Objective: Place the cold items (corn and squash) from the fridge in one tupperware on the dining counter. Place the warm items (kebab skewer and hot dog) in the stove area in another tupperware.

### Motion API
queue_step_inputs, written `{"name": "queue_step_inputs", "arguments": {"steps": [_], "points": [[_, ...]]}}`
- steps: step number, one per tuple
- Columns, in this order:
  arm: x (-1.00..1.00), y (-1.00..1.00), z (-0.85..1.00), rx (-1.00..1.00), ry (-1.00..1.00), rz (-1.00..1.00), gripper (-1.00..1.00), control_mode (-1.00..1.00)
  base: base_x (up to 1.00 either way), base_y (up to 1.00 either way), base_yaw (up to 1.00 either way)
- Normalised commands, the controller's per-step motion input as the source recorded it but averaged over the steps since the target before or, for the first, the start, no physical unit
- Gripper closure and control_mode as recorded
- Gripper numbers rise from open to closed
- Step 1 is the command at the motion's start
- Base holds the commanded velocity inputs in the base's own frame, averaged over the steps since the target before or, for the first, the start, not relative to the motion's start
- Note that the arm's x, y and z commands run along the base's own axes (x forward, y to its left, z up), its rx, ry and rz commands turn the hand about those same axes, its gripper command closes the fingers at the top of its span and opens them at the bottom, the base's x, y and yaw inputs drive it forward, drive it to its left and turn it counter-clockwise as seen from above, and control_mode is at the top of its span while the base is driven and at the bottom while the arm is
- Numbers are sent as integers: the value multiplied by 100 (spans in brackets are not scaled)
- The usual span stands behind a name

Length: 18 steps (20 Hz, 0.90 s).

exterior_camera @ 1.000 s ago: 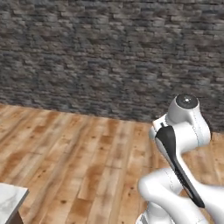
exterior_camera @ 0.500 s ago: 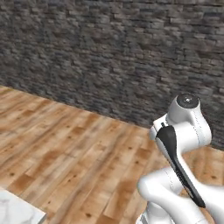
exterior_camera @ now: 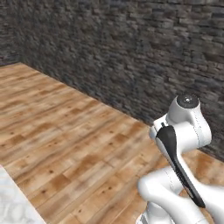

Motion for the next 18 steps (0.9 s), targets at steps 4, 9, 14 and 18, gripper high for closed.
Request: {"name": "queue_step_inputs", "arguments": {"steps": [4, 9, 14, 18], "points": [[0, 0, 0, 0, 0, 0, 100, 100, 100, 2, 48], [0, 0, 0, 0, 0, 0, 100, 100, 100, 5, 48], [0, 0, 0, 0, 0, 0, 100, 100, 100, 0, 47], [0, 0, 0, 0, 0, 0, 100, 100, 100, 0, 48]]}}
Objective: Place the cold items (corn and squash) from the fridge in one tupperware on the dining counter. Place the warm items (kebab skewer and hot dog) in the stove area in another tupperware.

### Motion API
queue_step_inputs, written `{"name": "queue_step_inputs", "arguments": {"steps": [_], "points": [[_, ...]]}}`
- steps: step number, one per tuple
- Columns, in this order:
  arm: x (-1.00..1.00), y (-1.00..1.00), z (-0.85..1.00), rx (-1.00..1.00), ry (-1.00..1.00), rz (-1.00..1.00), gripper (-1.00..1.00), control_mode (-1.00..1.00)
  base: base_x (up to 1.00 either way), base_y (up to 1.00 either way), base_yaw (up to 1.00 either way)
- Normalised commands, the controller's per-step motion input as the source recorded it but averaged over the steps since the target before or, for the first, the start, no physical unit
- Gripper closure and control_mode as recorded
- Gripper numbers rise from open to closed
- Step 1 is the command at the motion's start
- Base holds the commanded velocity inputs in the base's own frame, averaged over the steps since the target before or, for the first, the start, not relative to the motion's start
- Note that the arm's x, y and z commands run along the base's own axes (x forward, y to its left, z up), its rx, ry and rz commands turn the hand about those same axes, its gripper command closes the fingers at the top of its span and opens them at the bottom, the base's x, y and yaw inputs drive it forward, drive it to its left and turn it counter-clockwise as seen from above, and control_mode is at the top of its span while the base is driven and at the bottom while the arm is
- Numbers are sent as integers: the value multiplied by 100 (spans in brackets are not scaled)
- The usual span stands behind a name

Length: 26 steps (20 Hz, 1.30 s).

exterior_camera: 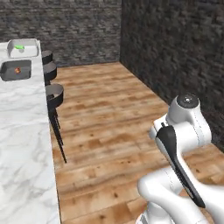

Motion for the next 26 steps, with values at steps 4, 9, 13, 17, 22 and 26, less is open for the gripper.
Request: {"name": "queue_step_inputs", "arguments": {"steps": [4, 9, 13, 17, 22, 26], "points": [[0, 0, 0, 0, 0, 0, 100, 100, 100, 0, 46], [0, 0, 0, 0, 0, 0, 100, 100, 100, -11, 35], [0, 0, 0, 0, 0, 0, 100, 100, 100, -34, 34], [0, 0, 0, 0, 0, 0, 100, 100, 100, -42, 38], [0, 0, 0, 0, 0, 0, 100, 100, 100, -49, 42], [0, 0, 0, 0, 0, 0, 100, 100, 100, -59, 43]]}}
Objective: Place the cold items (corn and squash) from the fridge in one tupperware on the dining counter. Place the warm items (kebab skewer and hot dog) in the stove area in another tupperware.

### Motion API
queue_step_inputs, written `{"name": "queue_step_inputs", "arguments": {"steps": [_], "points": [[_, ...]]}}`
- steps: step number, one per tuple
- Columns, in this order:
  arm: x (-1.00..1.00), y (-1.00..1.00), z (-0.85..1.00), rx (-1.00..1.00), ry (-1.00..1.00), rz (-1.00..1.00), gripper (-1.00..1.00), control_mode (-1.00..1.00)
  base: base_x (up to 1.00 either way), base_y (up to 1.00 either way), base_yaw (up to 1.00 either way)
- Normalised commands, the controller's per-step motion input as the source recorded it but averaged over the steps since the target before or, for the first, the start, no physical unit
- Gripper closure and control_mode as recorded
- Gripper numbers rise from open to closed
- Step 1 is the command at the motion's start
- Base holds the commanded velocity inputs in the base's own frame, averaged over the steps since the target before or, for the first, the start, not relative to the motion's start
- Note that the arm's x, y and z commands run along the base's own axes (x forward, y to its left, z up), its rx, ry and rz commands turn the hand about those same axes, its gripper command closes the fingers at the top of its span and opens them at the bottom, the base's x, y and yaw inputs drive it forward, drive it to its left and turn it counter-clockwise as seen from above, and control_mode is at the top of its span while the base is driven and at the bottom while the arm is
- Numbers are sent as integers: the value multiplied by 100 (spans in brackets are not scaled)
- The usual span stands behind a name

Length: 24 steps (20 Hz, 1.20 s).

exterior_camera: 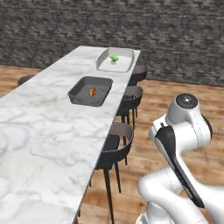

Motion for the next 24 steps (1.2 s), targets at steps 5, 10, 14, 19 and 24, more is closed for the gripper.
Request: {"name": "queue_step_inputs", "arguments": {"steps": [5, 10, 14, 19, 24], "points": [[0, 0, 0, 0, 0, 0, 100, 100, 88, -63, 30], [0, 0, 0, 0, 0, 0, 100, 100, 68, -77, 21], [0, 0, 0, 0, 0, 0, 100, 100, 65, -51, 21], [0, 0, 0, 0, 0, 0, 100, 100, 67, -46, 27], [0, 0, 0, 0, 0, 0, 100, 100, 29, -76, 26]]}}
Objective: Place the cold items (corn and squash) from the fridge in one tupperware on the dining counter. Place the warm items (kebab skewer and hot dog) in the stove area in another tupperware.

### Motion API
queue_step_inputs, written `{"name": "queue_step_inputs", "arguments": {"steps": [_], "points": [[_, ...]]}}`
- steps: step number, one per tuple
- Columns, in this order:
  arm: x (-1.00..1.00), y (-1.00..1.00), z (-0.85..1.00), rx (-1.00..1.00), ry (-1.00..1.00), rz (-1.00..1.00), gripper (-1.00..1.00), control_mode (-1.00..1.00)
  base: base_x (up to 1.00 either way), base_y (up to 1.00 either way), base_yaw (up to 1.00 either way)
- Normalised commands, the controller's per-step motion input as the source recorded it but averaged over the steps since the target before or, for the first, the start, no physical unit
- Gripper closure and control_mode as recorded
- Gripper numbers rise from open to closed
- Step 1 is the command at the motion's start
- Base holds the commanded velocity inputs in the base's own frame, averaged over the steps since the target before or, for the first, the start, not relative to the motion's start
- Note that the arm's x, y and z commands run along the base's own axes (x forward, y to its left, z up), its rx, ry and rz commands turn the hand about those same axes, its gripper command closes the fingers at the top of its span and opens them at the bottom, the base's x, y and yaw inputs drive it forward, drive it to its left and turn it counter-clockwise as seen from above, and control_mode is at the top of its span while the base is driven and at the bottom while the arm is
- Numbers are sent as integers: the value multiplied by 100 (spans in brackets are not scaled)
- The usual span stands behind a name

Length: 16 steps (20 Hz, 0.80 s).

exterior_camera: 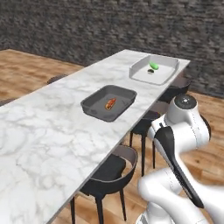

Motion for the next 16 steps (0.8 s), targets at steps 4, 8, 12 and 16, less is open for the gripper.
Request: {"name": "queue_step_inputs", "arguments": {"steps": [4, 8, 12, 16], "points": [[0, 0, 0, 0, 0, 0, 100, 100, -3, -80, 37], [0, 0, 0, 0, 0, 0, 100, 100, -6, -83, 44], [0, 0, 0, 0, 0, 0, 100, 100, 1, -60, 48], [0, 0, 0, 0, 0, 0, 100, 100, 26, -38, 45]]}}
